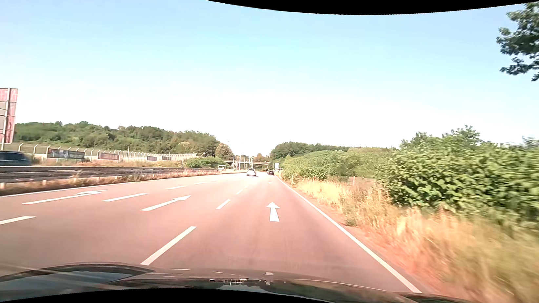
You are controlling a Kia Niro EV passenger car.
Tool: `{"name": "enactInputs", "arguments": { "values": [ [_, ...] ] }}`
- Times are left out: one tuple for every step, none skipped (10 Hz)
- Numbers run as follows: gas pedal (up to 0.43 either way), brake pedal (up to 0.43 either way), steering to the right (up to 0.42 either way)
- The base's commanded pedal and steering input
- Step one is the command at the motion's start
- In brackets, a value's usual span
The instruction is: Follow the waypoints while adhering to traffic rules and regulations
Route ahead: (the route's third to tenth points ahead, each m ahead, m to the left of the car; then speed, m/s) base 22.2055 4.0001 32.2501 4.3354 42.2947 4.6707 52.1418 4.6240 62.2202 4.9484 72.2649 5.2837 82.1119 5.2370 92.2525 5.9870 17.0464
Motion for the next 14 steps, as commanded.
{"name": "enactInputs", "arguments": {
  "values": [
    [0.169,0.000,-0.012],
    [0.169,0.000,-0.012],
    [0.169,0.000,-0.012],
    [0.169,0.000,-0.012],
    [0.169,0.000,-0.011],
    [0.169,0.000,-0.010],
    [0.169,0.000,-0.009],
    [0.169,0.000,-0.005],
    [0.169,0.000,-0.003],
    [0.169,0.000,-0.002],
    [0.169,0.000,-0.002],
    [0.169,0.000,-0.002],
    [0.169,0.000,-0.002],
    [0.169,0.000,-0.001]
  ]
}}
